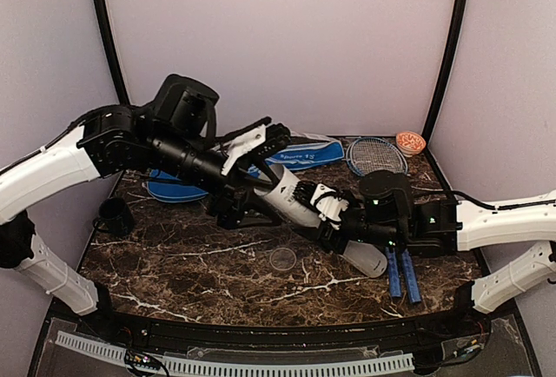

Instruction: Pack up the badminton gear

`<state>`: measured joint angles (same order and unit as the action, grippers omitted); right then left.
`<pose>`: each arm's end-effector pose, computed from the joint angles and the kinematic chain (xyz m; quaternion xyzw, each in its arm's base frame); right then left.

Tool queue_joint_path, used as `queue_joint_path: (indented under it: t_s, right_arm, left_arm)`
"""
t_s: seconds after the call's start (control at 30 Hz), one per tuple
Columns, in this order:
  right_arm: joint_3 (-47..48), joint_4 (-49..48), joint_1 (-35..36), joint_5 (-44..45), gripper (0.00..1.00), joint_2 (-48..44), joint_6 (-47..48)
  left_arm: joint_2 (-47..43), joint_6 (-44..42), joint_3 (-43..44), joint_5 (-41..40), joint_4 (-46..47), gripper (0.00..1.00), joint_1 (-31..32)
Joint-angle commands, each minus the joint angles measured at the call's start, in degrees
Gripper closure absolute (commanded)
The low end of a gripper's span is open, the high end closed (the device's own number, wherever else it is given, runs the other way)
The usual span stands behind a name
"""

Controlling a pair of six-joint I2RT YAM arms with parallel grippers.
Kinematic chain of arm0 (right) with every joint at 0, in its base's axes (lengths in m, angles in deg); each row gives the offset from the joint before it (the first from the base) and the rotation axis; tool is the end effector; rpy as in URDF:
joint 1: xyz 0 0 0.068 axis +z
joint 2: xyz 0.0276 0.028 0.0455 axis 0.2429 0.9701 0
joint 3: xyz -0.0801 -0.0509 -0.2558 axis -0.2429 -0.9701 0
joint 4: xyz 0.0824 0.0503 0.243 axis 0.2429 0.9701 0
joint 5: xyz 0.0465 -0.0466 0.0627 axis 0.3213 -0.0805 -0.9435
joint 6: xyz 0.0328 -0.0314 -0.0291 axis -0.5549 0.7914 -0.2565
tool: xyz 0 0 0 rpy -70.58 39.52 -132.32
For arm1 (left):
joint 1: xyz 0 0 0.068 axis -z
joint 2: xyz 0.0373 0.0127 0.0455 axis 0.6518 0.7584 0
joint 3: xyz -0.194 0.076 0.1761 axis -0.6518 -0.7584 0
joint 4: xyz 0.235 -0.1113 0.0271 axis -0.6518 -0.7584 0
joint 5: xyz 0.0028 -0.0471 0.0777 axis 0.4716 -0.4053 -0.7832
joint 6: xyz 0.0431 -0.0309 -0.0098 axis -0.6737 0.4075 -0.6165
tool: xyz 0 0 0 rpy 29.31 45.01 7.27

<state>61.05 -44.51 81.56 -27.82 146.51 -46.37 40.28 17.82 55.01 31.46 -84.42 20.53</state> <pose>0.1145 0.2580 0.2745 -0.5004 0.6558 0.1735 0.5380 0.1369 -0.2791 0.4096 0.6017 0.6123 -0.3576 0.3677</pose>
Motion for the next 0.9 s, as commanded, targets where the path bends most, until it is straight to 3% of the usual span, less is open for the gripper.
queue_joint_path:
  t_s: [0.0,0.23,0.43,0.7,0.87]
  right_arm:
    - [-1.7,-2.4,0.4,-0.6,0.45,-1.1,-3.8]
    - [-2.4,-2.6,0.4,0.2,0.45,-2.7,-3.9]
    - [-2.3,-1.5,0.4,1.2,0.45,-4.8,-3.9]
    - [-2.4,0.0,0.4,3.0,0.45,-8.8,-3.9]
    - [-3.1,0.3,0.4,4.1,0.45,-9.8,-4.0]
  left_arm:
    - [-10.6,2.8,-3.8,-1.2,7.6,0.2,-2.4]
    - [-20.2,13.2,-14.6,-3.4,17.6,0.21,-11.9]
    - [-21.6,20.7,-24.1,-9.1,19.8,0.25,-18.7]
    - [-12.7,24.3,-37.3,-9.8,24.1,0.44,-19.2]
    - [-4.8,25.1,-38.5,-9.3,28.1,0.51,-16.2]
